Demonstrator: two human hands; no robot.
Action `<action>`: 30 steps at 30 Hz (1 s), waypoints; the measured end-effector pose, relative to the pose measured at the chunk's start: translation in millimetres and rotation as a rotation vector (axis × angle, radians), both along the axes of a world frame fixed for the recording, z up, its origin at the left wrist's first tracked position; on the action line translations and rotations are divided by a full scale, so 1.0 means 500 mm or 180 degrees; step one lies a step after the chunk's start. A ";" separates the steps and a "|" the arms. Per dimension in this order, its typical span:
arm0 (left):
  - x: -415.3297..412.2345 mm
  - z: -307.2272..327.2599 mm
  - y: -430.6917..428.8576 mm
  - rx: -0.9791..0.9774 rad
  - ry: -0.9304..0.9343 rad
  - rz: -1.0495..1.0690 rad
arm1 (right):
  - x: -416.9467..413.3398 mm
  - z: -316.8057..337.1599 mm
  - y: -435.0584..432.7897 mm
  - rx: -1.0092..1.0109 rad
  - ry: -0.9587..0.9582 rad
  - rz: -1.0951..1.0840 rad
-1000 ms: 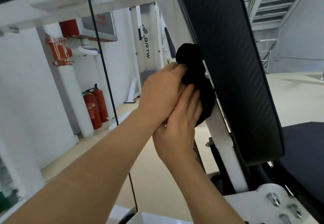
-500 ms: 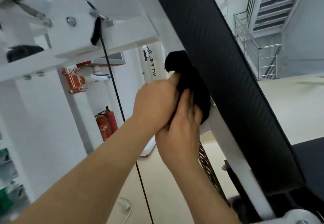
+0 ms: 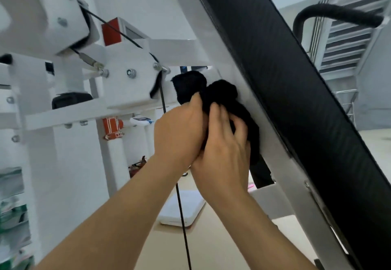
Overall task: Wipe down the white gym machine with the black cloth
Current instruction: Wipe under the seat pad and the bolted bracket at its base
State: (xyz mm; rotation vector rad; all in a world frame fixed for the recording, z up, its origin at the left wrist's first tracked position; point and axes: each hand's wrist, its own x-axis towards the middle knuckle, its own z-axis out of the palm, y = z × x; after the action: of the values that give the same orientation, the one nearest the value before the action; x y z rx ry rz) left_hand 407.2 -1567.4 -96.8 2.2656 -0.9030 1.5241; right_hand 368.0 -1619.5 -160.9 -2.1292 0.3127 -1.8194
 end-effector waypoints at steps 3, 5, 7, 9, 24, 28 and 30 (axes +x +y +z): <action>0.041 0.035 0.028 -0.0425 -0.0148 0.0353 | 0.041 0.057 0.010 -0.0444 -0.0030 -0.0074; 0.069 0.055 0.039 -0.0564 -0.0197 0.0532 | 0.069 0.090 0.015 -0.0687 0.0241 -0.0010; 0.082 0.068 0.031 -0.0554 -0.0305 0.0430 | 0.083 0.101 0.004 -0.0756 0.0349 -0.0064; 0.075 0.074 -0.001 -0.0420 -0.0571 -0.0027 | 0.076 0.088 -0.021 -0.0649 0.0283 -0.0284; 0.067 0.146 0.021 -0.0002 -0.0516 0.0472 | 0.053 0.169 -0.001 -0.0512 0.0715 -0.0179; 0.080 0.051 0.061 0.0221 -0.0419 0.0351 | 0.051 0.081 0.010 -0.0647 0.0816 -0.0073; 0.080 0.036 0.083 0.0464 -0.0443 0.0539 | 0.058 0.097 0.021 -0.0710 0.1082 0.0150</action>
State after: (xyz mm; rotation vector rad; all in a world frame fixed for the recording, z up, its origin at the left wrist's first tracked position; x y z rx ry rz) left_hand 447.3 -1525.7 -79.0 2.4169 -0.9061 1.7605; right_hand 397.1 -1609.0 -112.2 -2.5794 0.1396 -1.5222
